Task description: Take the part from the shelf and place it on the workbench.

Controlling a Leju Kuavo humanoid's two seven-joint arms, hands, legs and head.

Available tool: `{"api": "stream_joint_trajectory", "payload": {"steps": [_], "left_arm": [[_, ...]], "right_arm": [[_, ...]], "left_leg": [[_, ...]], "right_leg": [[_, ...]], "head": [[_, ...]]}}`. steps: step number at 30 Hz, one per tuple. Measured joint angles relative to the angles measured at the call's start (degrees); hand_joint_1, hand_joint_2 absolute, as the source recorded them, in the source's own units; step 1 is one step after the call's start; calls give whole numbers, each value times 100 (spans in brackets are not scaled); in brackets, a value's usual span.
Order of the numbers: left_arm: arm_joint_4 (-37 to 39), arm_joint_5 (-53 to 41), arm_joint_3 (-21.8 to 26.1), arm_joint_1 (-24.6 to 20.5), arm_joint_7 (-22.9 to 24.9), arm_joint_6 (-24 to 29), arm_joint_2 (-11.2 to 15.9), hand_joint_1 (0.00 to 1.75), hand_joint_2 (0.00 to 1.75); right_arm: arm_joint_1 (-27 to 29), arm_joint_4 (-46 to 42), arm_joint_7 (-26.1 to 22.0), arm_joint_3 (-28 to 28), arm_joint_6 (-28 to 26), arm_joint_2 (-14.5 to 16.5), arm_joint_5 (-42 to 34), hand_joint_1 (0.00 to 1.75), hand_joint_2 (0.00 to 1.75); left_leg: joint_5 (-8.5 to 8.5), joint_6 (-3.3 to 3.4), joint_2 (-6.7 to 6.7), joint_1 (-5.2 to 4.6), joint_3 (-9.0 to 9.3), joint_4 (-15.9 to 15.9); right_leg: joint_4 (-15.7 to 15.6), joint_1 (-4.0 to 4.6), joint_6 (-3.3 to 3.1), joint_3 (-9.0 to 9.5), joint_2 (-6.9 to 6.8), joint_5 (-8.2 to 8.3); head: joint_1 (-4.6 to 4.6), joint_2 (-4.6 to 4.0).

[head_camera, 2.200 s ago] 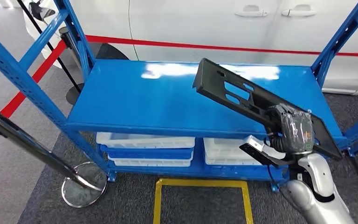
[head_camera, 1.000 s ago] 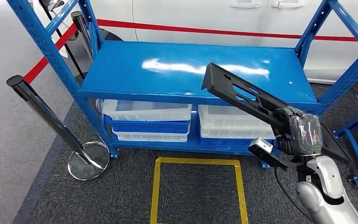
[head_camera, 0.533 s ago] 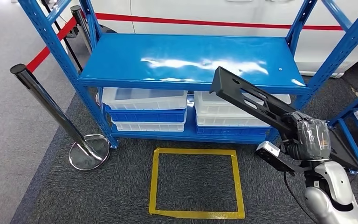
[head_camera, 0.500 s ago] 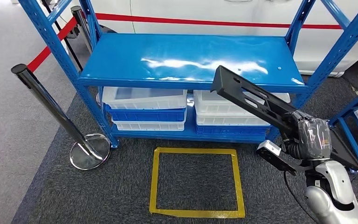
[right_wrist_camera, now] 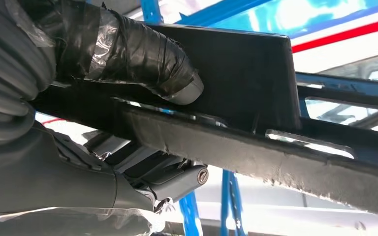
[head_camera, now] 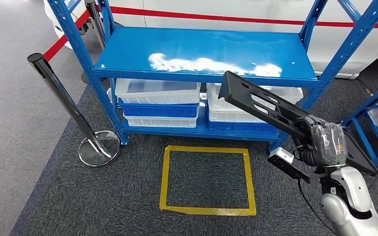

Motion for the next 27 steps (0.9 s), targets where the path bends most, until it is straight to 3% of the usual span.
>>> {"api": "stream_joint_trajectory", "payload": {"steps": [1, 3, 4, 5, 6, 8, 10, 11, 12, 14, 15, 16, 18, 19, 20, 21, 22, 24, 26, 27], "left_arm": [[0, 0, 1, -1, -1, 0, -4, 0, 175], [0, -1, 4, 9, -1, 1, -9, 0, 175], [0, -1, 5, 18, -1, 1, -8, 0, 175], [0, -1, 5, 23, -1, 1, -9, 0, 175], [0, -1, 5, 24, -1, 1, -10, 0, 175], [0, 4, 8, 21, -1, 0, -17, 0, 175], [0, 13, 18, 18, 4, 0, -25, 0, 175], [0, 16, 25, 18, 8, 0, -27, 0, 175], [0, 17, 31, 21, 12, 0, -27, 0, 175], [1, 17, 40, 38, 16, 0, -25, 0, 175], [2, 17, 43, 41, 16, 0, -23, 0, 175], [2, 17, 45, 45, 16, 0, -22, 0, 175], [2, 18, 47, 43, 16, -4, -24, 0, 175], [2, 19, 47, 44, 16, -7, -26, 0, 175], [2, 19, 47, 44, 16, -9, -28, 0, 175], [2, 20, 47, 42, 16, -9, -30, 0, 175], [2, 20, 47, 39, 16, -9, -30, 0, 175], [2, 19, 49, 34, 16, -7, -14, 0, 175], [2, 17, 56, 37, 16, -5, 1, 0, 175], [2, 16, 61, 37, 16, -4, 7, 0, 175]], "right_arm": [[-3, 11, -3, 0, 3, -1, -3, 175, 175], [-9, 37, -5, 0, 11, -2, -7, 175, 175], [-9, 51, -5, 0, 13, -2, -8, 175, 175], [-9, 66, -5, 0, 15, -2, -8, 175, 175], [-9, 80, -5, 0, 16, -2, -8, 175, 175], [-21, 94, -5, 0, 17, -3, -9, 175, 175], [-48, 97, -5, -2, 20, -4, -16, 175, 175], [-58, 101, -5, -3, 22, -5, -21, 175, 175], [-66, 108, -6, -5, 24, -7, -25, 175, 175], [-72, 125, -7, -6, 28, -6, -28, 175, 175], [-77, 132, -7, -6, 29, -4, -29, 175, 175], [-80, 137, -7, -6, 31, -3, -33, 175, 175], [-82, 142, -7, -7, 32, -4, -39, 175, 175], [-81, 145, -7, -7, 33, -4, -41, 175, 175], [-80, 150, -7, -7, 34, -4, -41, 175, 175], [-80, 156, -7, -7, 35, -4, -41, 175, 175], [-80, 162, -7, -7, 36, -4, -43, 175, 175], [-81, 169, -7, -7, 39, -1, -47, 175, 175], [-95, 171, -7, -7, 46, 6, -56, 175, 175], [-99, 172, -7, -7, 51, 11, -61, 175, 175]], "left_leg": [[89, 34, 16, 16, -70, -30], [240, 71, 37, 6, -256, -25], [311, 70, 42, 0, -364, -9], [376, 66, 45, -6, -476, 19], [433, 57, 46, -8, -590, 58], [515, 27, 45, -7, -799, 170], [569, -24, 41, -24, -944, 287], [602, -53, 40, -33, -981, 324], [643, -83, 39, -40, -1005, 338], [664, -151, 30, -41, -1057, 358], [543, -186, 24, -37, -1114, 441], [318, -220, 18, -29, -1192, 629], [-260, -266, 16, 3, -1383, 1315], [-439, -278, 16, 14, -1448, 1679], [-485, -279, 14, 20, -1453, 1926], [-412, -265, 8, 19, -1370, 1987], [-263, -232, -13, 13, -1183, 1827], [-48, -77, -214, -9, -597, 1052], [-76, 36, -427, -27, -144, 312], [-107, 59, -463, -36, -60, 137]], "right_leg": [[194, 3, 11, -71, 7, -260], [894, 5, 26, -247, 16, -875], [1263, 6, 39, -300, 17, -1027], [1503, 8, 47, -284, 17, -1012], [1568, 9, 51, -184, 17, -879], [1101, 10, 39, 307, 16, -604], [322, 35, -6, 868, 19, -716], [69, 51, -36, 1020, 24, -821], [-44, 69, -71, 1067, 29, -873], [-54, 48, -159, 981, 30, -798], [-54, 34, -212, 921, 28, -740], [-59, 19, -257, 854, 29, -674], [-50, 27, -303, 704, 57, -544], [-41, 34, -305, 622, 82, -482], [-30, 42, -304, 537, 114, -423], [-18, 51, -301, 454, 153, -367], [-9, 63, -297, 379, 197, -315], [-1, 84, -278, 259, 292, -214], [-23, 58, -222, 188, 383, -99], [-55, 26, -178, 160, 430, -34]], "head": [[4, 0], [10, 0], [10, 0], [10, 0], [10, 0], [9, 0], [7, 0], [9, 0], [9, 0], [12, 0], [11, 0], [12, 0], [10, 0], [10, 0], [10, 0], [9, 0], [9, 0], [12, 0], [12, 0], [7, 0]]}}
